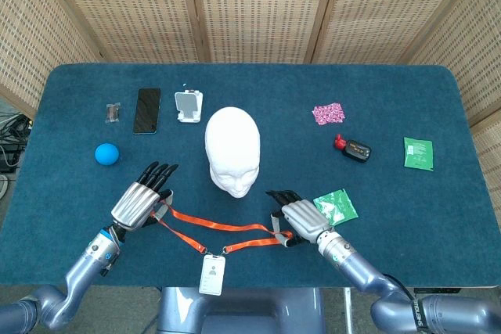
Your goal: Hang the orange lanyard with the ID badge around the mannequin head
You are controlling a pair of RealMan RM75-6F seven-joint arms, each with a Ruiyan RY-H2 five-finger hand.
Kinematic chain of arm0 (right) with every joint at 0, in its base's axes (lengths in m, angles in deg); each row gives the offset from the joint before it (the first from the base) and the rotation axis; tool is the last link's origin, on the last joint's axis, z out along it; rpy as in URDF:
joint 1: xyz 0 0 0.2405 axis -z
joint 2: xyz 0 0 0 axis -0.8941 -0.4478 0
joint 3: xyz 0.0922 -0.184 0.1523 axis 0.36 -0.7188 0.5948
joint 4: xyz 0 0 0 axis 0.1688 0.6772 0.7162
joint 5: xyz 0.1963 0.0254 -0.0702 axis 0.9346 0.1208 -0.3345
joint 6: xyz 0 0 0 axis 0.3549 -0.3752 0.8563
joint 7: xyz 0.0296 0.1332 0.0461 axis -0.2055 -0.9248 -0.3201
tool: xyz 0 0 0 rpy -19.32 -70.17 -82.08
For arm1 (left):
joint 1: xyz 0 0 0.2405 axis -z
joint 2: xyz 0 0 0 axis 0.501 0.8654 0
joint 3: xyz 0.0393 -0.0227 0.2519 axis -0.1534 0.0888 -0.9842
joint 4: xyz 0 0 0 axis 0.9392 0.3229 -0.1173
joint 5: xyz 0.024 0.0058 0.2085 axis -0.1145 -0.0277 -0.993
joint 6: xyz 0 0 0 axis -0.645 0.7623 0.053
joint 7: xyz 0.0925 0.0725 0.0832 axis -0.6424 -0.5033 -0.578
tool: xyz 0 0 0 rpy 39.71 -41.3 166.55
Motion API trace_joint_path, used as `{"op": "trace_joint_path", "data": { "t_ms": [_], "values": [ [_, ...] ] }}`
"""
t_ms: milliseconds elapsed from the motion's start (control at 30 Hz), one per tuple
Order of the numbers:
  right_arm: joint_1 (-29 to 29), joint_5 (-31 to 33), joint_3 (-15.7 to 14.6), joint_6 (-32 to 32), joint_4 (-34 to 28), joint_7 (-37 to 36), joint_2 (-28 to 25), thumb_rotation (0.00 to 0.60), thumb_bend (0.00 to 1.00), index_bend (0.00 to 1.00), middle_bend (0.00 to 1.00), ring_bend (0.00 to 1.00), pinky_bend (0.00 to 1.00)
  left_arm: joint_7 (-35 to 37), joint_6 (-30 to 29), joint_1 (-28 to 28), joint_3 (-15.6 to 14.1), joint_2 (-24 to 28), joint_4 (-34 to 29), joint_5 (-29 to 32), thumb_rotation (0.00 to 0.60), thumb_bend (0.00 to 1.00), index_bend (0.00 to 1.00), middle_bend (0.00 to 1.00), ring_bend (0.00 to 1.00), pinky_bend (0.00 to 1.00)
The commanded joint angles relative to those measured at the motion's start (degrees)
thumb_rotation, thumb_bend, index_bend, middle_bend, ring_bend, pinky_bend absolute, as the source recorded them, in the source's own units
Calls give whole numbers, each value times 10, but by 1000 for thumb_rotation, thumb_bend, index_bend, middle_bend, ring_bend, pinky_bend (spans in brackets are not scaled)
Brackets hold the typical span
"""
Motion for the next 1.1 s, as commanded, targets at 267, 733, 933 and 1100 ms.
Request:
{"op": "trace_joint_path", "data": {
  "t_ms": [267,733,933,1100],
  "values": [
    [8,-59,5,13,-62,-53,-66,600,666,737,0,0,0,69,-96,7,-9,3,45,-91,600,465,675,0,0,0],
    [12,-41,88,83,-132,-104,-141,600,667,737,0,0,0,75,-136,9,50,66,-50,-60,600,465,676,0,0,0],
    [-7,26,140,90,-126,-114,-151,600,666,738,0,0,0,92,-81,40,91,101,-110,-10,600,465,684,0,0,0],
    [-20,73,165,93,-118,-109,-154,600,666,737,0,0,0,86,-39,61,119,114,-130,31,600,465,684,0,0,0]
  ]
}}
